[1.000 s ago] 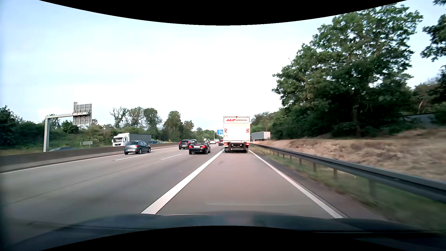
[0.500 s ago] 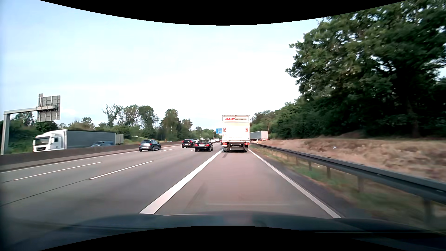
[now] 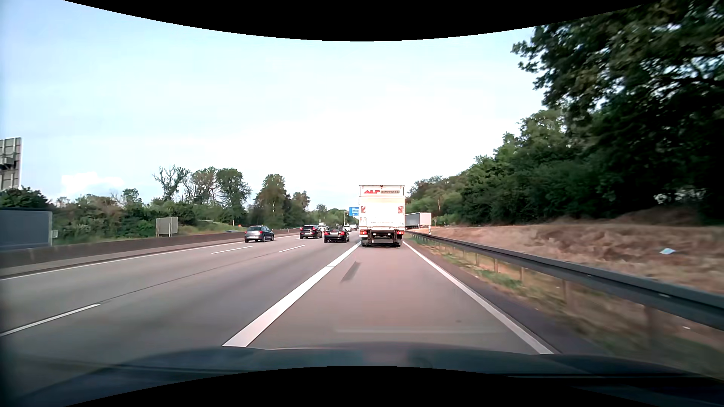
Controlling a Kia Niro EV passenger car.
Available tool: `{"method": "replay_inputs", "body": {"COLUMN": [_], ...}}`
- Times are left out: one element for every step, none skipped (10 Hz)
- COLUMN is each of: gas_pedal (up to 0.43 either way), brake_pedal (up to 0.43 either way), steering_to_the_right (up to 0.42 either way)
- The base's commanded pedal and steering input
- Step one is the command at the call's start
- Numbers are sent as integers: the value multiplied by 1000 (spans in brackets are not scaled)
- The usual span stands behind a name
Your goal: Follow the waypoints while adhering to traffic rules and regulations
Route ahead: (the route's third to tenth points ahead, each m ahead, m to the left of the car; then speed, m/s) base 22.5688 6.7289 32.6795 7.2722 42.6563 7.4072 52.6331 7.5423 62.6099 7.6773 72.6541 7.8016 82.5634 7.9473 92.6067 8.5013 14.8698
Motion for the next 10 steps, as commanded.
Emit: {"method": "replay_inputs", "body": {"gas_pedal": [0,0,0,0,0,0,0,0,0,0], "brake_pedal": [79,79,79,73,73,73,67,67,67,67], "steering_to_the_right": [-6,-6,-6,-6,-5,-5,-4,-4,-4,-4]}}
